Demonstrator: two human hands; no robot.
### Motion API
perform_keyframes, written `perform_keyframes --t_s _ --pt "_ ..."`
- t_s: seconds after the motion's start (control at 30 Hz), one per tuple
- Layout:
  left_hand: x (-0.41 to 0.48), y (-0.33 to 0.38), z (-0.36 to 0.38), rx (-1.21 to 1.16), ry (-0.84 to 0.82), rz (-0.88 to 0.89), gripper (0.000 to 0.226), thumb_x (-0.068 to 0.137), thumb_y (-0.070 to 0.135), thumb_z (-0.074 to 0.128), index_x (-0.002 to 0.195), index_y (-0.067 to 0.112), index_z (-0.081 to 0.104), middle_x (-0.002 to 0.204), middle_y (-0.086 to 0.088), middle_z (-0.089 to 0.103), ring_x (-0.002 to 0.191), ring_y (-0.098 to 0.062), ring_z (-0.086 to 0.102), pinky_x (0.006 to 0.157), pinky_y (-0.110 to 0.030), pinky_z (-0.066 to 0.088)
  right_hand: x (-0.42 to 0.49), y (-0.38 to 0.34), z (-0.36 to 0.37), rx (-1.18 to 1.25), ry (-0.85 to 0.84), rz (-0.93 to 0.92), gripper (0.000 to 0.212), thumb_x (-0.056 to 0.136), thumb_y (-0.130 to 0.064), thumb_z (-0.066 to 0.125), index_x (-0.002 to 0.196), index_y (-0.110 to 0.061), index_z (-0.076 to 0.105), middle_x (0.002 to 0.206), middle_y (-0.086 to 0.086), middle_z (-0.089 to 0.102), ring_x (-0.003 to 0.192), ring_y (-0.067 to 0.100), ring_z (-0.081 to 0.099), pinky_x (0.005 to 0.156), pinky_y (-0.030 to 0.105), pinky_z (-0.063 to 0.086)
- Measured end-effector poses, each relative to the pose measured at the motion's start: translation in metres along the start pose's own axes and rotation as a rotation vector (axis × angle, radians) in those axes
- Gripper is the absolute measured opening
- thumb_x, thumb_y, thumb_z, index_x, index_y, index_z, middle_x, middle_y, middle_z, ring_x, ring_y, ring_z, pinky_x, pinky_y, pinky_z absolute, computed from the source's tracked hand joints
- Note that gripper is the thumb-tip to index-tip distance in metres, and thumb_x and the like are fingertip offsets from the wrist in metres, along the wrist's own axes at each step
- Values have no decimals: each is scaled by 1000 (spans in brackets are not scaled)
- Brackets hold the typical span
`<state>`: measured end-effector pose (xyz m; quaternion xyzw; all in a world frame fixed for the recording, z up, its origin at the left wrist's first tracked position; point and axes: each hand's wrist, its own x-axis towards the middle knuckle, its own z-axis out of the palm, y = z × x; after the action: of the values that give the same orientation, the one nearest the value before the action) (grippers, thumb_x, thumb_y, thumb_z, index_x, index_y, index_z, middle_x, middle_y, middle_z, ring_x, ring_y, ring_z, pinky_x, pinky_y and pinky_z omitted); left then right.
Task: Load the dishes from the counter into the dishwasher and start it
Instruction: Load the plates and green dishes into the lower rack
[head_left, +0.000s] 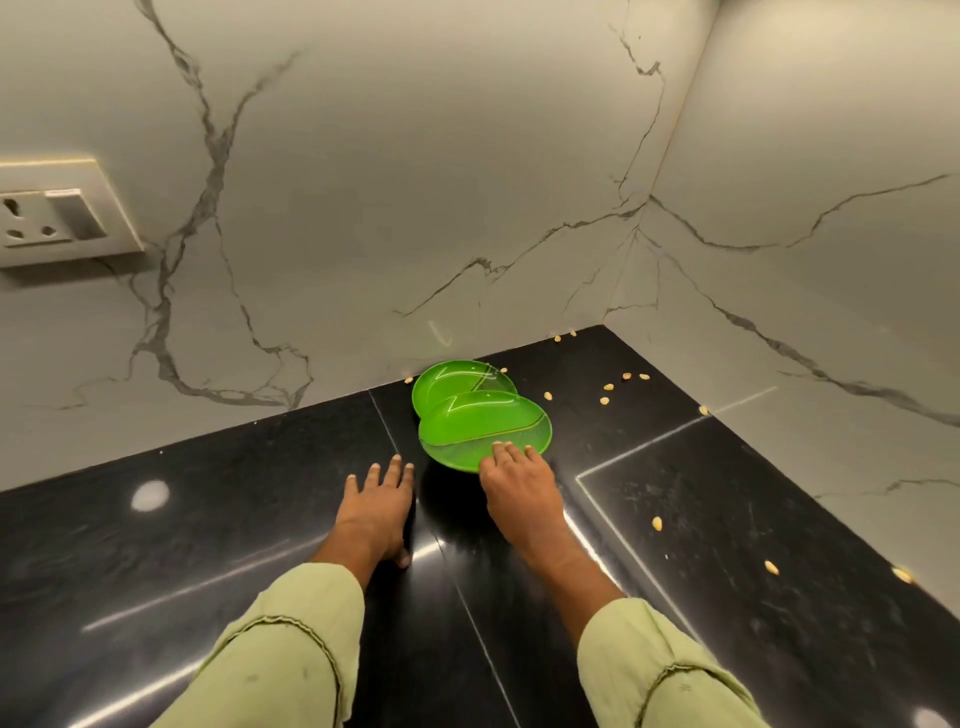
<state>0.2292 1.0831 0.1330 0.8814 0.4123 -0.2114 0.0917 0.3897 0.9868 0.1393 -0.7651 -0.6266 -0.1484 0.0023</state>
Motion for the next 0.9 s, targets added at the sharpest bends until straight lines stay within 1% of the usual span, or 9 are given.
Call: perform_keyframes --t_s 0.03,0.1,0.2,0.3,0.4,0.47,0.53,0.73,0.9 --pt "-8 0 3 -20 43 -9 108 88 35 71 158 12 -8 166 -6 -13 153 -31 -3 122 -54 4 -7 -1 -3 6 12 -6 15 66 -7 57 72 -9 70 89 16 74 83 29 72 73 42 59" --pt "-27 0 13 -59 127 -15 89 98 34 55 159 12 -6 166 -6 -13 153 -29 -5 123 -52 1 -26 -5 -6 14 77 -37 29 72 -7 41 72 -10 70 89 15 74 82 27 73 68 36 58" --pt "-54 1 24 -68 246 -4 77 102 35 44 159 14 -4 165 -6 -14 153 -28 -7 122 -51 -2 -53 -16 -13 21 159 -49 31 77 -8 41 81 -11 71 89 10 74 84 26 72 64 32 55" --pt "-83 0 34 -60 310 28 74 103 33 40 159 14 -5 165 -6 -15 153 -28 -9 122 -50 -4 -85 -28 -24 30 161 -15 29 78 -6 41 79 -11 70 85 10 73 83 26 72 63 32 55" --pt "-117 -4 47 -45 359 78 72 103 32 37 158 14 -6 165 -7 -15 152 -28 -10 121 -50 -5 -117 -48 -40 6 187 32 31 77 -4 40 78 -9 71 87 12 74 83 27 73 64 32 56" --pt "-136 -7 60 -39 399 100 72 104 36 36 158 14 -7 165 -7 -16 152 -28 -10 121 -50 -5 -140 -62 -46 17 180 59 33 78 -5 40 78 -8 72 90 14 75 86 27 74 65 32 57" --pt "-155 -12 73 -29 446 114 73 104 41 35 158 15 -7 165 -7 -16 152 -29 -9 122 -51 -4 -165 -80 -53 7 216 77 33 81 -6 40 80 -7 73 92 15 75 88 27 74 65 33 57" --pt "-212 -15 107 -20 435 197 74 103 50 30 158 16 -5 165 -7 -13 152 -30 -9 121 -52 -4 -237 -114 -72 -23 197 177 26 83 -8 51 93 -4 75 96 17 74 88 28 74 68 37 59" --pt "-258 -15 136 -20 457 237 73 102 57 23 159 18 -4 166 -7 -8 153 -29 -7 122 -50 -2 -301 -131 -93 6 231 217 39 83 -7 38 94 -3 75 93 16 75 84 28 74 73 39 61"
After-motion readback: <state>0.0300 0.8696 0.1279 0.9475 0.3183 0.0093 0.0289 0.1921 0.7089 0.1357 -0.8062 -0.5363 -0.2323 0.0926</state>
